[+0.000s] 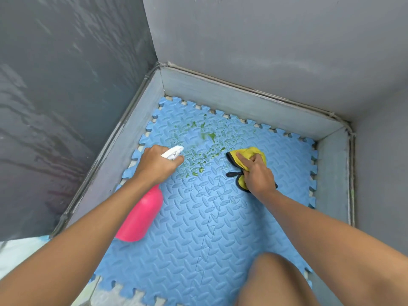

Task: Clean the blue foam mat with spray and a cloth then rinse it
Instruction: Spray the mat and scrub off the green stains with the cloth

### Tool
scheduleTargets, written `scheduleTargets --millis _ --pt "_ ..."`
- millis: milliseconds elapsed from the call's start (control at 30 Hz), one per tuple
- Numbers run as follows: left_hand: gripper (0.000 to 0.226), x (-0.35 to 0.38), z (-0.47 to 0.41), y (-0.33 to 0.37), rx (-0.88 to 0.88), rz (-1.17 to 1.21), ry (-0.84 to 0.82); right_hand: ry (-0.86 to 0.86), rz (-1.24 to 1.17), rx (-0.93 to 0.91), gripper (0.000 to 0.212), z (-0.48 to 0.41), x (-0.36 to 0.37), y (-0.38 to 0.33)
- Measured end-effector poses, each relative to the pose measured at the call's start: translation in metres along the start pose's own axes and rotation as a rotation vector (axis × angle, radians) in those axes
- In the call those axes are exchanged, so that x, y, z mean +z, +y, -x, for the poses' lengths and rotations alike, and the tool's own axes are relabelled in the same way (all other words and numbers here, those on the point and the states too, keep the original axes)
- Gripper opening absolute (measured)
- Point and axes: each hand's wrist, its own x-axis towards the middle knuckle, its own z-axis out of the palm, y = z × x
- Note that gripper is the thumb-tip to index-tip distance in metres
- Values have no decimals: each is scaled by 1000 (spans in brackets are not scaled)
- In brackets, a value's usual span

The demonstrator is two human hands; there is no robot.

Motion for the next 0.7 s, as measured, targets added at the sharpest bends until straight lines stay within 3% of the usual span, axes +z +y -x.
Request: scheduleTargets --millis 167,300,467,600,700 --pt "50 -2 3 -7 -47 -80 77 -14 33 4 59 -5 1 4" --pt "48 -12 -1 -30 -114 -48 -37 -8 23 4 61 -5 2 4" --pt "49 -6 14 -32 -87 -25 20 -8 31 5 59 -4 3 4" --pt "48 -6 17 -42 -71 -85 -74 -6 31 6 60 -5 3 5" --pt "50 -9 21 -44 -79 -64 -55 -5 45 5 61 -5 3 4"
